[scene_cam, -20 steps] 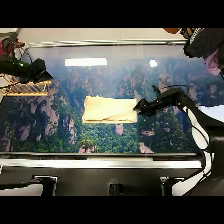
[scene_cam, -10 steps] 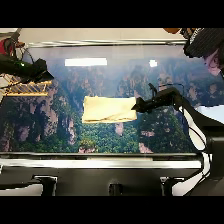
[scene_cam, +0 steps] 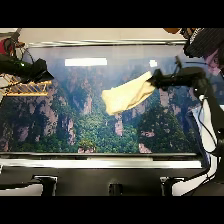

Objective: Fold the clothes and pants, and hang the long-sleeved shirts on hangers.

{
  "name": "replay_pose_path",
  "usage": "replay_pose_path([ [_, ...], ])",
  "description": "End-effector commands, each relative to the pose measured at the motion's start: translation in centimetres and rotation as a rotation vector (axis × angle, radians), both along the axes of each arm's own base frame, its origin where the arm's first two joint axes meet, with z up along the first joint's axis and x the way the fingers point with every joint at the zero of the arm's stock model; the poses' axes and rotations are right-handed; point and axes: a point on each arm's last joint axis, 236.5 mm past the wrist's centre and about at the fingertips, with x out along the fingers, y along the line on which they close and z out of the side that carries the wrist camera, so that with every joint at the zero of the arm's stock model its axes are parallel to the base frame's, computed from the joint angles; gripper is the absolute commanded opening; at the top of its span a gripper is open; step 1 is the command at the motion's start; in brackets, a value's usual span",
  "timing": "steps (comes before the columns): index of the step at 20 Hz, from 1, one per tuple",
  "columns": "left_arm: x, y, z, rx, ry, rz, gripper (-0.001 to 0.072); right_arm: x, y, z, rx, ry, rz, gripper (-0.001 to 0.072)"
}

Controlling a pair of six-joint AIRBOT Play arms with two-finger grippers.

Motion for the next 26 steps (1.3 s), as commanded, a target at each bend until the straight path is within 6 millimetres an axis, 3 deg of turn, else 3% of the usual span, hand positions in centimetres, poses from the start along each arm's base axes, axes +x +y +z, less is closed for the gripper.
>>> replay_pose_path([
  [1,0.0,0.0,0.0,0.001,0.0,0.0,0.0016,3.0,-6.1,3.2,-0.019,-0.078,-0.172,0.0028],
  [4,0.0,0.0,0.0,0.001,0.0,0.0,0.0016,4.0,-12.0,3.9,-0.023,-0.106,-0.308,0.0028],
  [8,0.0,0.0,-0.2,0.0,0.003,0.0,0.0016,3.8,-20.6,4.3,-0.039,-0.132,-0.478,0.0028],
  [13,0.2,0.1,-0.7,-0.003,0.016,0.0,0.0017,1.5,-31.5,4.6,-0.033,-0.125,-0.729,0.0027],
  [15,0.3,0.1,-1.0,-0.004,0.021,-0.001,0.0016,0.1,-34.5,4.8,-0.006,-0.108,-0.811,0.0027],
  [21,0.3,0.1,-1.0,-0.004,0.022,-0.001,0.0016,-4.3,-38.7,8.6,-0.068,-0.074,-0.982,0.0026],
  [26,0.3,0.1,-1.0,-0.004,0.022,0.0,0.0016,-7.5,-39.3,12.1,-0.087,-0.038,-1.113,0.0027],
])
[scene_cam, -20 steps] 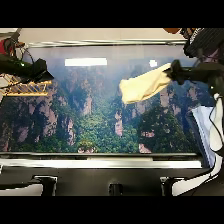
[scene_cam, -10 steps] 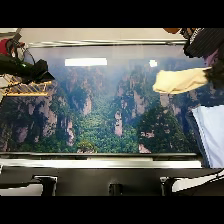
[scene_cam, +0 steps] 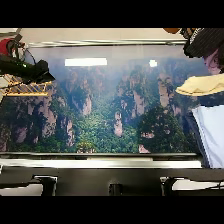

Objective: Fold the clothes and pants, and hang the long-sleeved shirts on hangers.

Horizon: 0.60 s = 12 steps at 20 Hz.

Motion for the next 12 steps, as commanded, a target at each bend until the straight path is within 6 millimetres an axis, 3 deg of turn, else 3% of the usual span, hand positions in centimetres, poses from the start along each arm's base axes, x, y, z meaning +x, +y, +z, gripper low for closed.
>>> replay_pose_path([
  [1,0.0,0.0,-0.1,0.0,0.002,-0.001,0.0016,-2.4,-0.5,2.1,0.005,0.027,-0.092,0.0027],
  [12,-2.2,-0.6,-0.9,-0.006,0.095,-0.043,0.0016,-5.3,2.6,1.7,0.097,0.147,-0.064,0.0026],
])
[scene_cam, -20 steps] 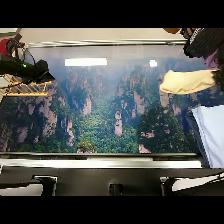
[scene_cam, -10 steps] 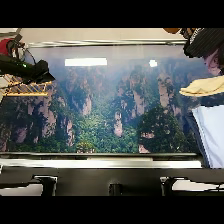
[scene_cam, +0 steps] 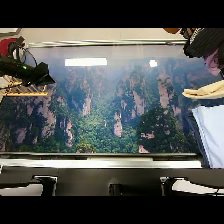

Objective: Fold the clothes and pants, and hang the long-sleeved shirts on hangers.

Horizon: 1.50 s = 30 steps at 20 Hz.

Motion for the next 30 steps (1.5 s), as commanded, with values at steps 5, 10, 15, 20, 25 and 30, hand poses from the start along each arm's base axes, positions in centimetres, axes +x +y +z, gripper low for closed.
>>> replay_pose_path([
  [5,-1.5,-0.4,-0.5,-0.004,0.064,-0.029,0.0016,-4.0,-0.1,1.3,-0.094,0.118,-0.021,0.0026],
  [10,-2.2,-0.5,-0.7,-0.006,0.092,-0.043,0.0016,-6.4,-0.4,2.7,-0.18,0.168,-0.034,0.0026],
  [15,-2.6,-0.7,-0.8,-0.006,0.105,-0.052,0.0016,-8.9,-0.9,4.8,-0.266,0.203,-0.067,0.0026],
  [20,-2.6,-0.7,-0.8,-0.006,0.105,-0.052,0.0016,-13.2,-0.6,2.6,-0.272,0.406,-0.052,0.0027],
  [25,-2.6,-0.7,-0.8,-0.006,0.105,-0.052,0.0016,-18.9,-0.8,-6.6,-0.232,0.754,0.012,0.0027],
  [30,-2.6,-0.7,-0.8,-0.006,0.105,-0.052,0.0016,-25.5,-0.8,-13.5,-0.214,1.063,0.051,0.0027],
])
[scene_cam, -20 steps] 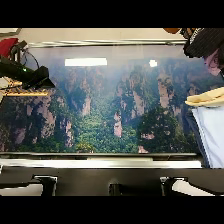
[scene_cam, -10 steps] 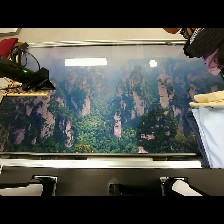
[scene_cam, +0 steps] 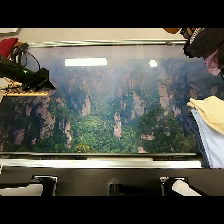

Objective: Fold the clothes and pants, and hang the long-sleeved shirts on hangers.

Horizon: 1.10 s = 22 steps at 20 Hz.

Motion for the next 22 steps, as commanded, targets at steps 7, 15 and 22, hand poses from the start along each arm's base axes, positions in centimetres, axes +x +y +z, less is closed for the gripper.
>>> replay_pose_path([
  [7,0.0,0.0,0.0,0.001,-0.001,0.0,0.0016,-8.2,0.0,-6.1,-0.006,0.365,0.022,0.0027],
  [15,0.0,0.0,0.0,0.001,-0.002,0.0,0.0016,-10.0,-0.1,-6.2,-0.013,0.447,0.028,0.0027],
  [22,0.0,0.0,0.0,0.001,-0.002,0.0,0.0016,-11.5,0.1,-6.0,-0.012,0.517,0.018,0.0028],
])
